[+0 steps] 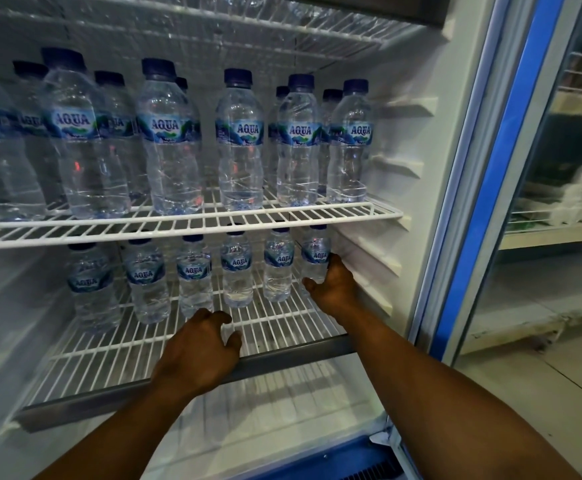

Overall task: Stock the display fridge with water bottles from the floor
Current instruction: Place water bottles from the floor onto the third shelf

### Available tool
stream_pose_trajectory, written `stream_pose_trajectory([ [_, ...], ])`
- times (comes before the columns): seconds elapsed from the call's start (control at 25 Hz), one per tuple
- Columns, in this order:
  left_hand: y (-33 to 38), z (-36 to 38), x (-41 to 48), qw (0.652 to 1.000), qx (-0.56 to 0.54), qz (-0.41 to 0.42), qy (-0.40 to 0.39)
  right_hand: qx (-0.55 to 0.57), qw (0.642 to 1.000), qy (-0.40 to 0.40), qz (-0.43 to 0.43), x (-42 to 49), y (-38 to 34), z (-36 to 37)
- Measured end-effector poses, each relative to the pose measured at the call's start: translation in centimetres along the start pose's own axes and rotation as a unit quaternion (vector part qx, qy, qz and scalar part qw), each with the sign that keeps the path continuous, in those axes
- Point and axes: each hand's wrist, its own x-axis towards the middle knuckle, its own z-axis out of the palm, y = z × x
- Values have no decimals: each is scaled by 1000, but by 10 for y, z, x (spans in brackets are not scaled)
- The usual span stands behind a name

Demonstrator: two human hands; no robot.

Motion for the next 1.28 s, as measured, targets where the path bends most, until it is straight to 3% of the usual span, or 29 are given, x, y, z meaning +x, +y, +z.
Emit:
stream_pose_trajectory([
  [0.92,-4,5,3,1000,8,14,24,-84,996,19,-35,-2,5,6],
  [1.12,-6,3,3,1000,16,8,22,-145,989,-14,32,-28,-17,-14],
  [1.28,2,-12,-21,991,-68,84,82,-60,997,-28,-27,-88,-48,-10],
])
